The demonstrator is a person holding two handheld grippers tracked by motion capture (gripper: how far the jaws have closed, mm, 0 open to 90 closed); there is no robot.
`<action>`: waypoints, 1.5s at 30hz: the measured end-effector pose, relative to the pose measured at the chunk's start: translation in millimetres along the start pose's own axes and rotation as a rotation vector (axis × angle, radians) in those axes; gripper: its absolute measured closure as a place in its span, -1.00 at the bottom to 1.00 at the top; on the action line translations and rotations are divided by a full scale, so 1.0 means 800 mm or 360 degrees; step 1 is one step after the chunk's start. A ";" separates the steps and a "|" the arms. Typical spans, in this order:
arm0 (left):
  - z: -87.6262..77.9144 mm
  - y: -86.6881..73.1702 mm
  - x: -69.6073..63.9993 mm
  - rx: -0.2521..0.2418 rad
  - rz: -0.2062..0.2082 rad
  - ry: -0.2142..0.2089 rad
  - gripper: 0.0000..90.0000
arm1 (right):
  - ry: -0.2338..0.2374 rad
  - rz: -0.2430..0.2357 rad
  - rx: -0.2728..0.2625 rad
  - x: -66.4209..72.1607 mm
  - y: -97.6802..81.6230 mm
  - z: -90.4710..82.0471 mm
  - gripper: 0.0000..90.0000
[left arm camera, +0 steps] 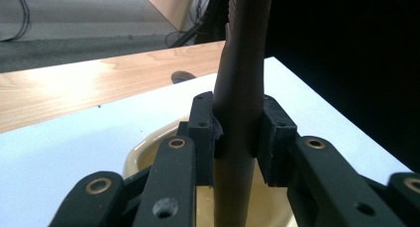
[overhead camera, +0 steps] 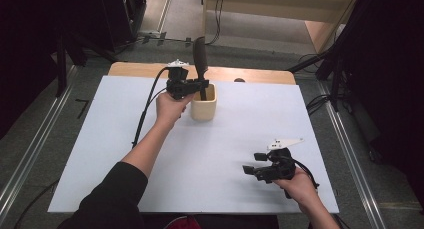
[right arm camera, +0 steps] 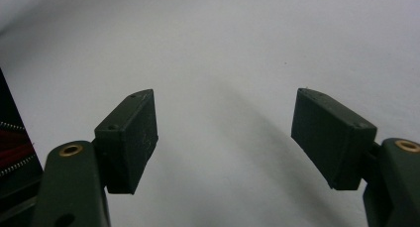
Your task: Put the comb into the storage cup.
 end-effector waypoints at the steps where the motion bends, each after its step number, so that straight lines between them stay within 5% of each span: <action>1: 0.001 -0.001 0.000 -0.0003 -0.0008 -0.0004 0.63 | -0.0002 -0.0003 -0.0001 -0.001 0.000 0.000 -0.46; 16: 0.003 -0.013 0.001 0.0003 -0.0006 -0.0048 0.61 | 0.0000 -0.0011 0.0009 0.001 0.000 0.001 -0.46; 18: 0.002 -0.013 -0.002 -0.0001 -0.0011 -0.0115 0.37 | -0.0001 -0.0013 0.0010 0.001 0.000 0.001 -0.46; 20: -0.003 -0.011 -0.002 0.0003 -0.0001 -0.0101 -0.01 | -0.0002 -0.0015 0.0006 0.000 0.000 0.001 -0.46; 25: -0.019 -0.001 0.002 -0.0048 -0.0028 -0.0095 -0.37 | -0.0002 -0.0014 0.0004 0.000 0.000 0.001 -0.46; 39: -0.043 -0.006 0.009 0.0067 -0.0172 -0.0139 -0.38 | -0.0004 -0.0014 0.0005 0.001 0.000 0.002 -0.46; 45: -0.056 -0.008 0.008 0.0082 -0.0186 -0.0151 -0.38 | -0.0013 -0.0007 0.0008 -0.001 0.000 0.001 -0.46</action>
Point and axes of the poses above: each handheld gripper's, and its own axes: z roughly forward along the jaws, y roughly out of its top, x roughly to its left, the point moved 7 cm from there along z, roughly forward along the jaws, and after that the axes turned 8 degrees about -y, right-handed, at the moved point
